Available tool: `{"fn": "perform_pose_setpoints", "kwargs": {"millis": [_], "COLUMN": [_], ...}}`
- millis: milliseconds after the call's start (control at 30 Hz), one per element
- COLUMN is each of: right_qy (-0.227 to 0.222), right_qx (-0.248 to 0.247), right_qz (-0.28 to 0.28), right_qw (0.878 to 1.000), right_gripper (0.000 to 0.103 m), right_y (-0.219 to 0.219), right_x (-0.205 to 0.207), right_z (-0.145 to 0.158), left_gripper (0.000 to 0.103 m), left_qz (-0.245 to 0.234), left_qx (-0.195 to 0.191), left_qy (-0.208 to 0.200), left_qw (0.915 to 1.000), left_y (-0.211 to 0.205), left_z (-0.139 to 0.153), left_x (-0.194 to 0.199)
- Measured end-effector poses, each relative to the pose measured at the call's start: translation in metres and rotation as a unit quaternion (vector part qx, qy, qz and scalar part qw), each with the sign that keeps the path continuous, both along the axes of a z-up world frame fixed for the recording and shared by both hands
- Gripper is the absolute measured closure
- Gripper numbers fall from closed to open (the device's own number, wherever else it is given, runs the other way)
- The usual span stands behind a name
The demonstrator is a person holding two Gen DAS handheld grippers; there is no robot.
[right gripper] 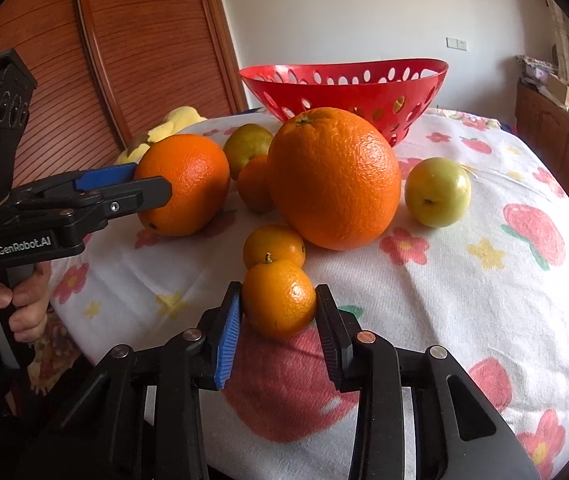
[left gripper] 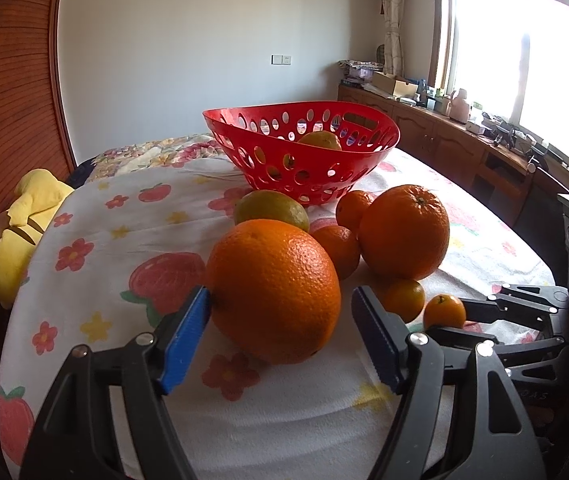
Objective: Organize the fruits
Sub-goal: 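Grasp the large orange with the left tool while the right tool grasps a mandarin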
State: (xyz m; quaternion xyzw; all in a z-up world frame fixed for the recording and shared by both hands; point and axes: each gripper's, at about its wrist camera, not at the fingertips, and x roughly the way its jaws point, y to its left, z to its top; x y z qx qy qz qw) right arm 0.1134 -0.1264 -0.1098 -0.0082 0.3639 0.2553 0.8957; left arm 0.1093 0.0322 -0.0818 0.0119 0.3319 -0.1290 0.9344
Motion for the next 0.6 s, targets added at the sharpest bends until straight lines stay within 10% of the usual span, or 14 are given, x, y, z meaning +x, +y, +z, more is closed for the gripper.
{"fn": "perform_pose_setpoints", "kwargs": {"millis": [600], "right_qy": [-0.014], "right_qx": [-0.002], "right_qz": [-0.011], "right_qw": [1.000], "right_gripper": [0.067], "right_y": [-0.005], "right_x": [-0.002], "right_z": [0.006], "left_gripper": [0.025], "left_qz": [0.002], "left_qx": [0.020], "left_qy": [0.015], "left_qw": [0.9997], "left_y": [-0.006], "left_z": [0.002], "left_x": [0.032]}}
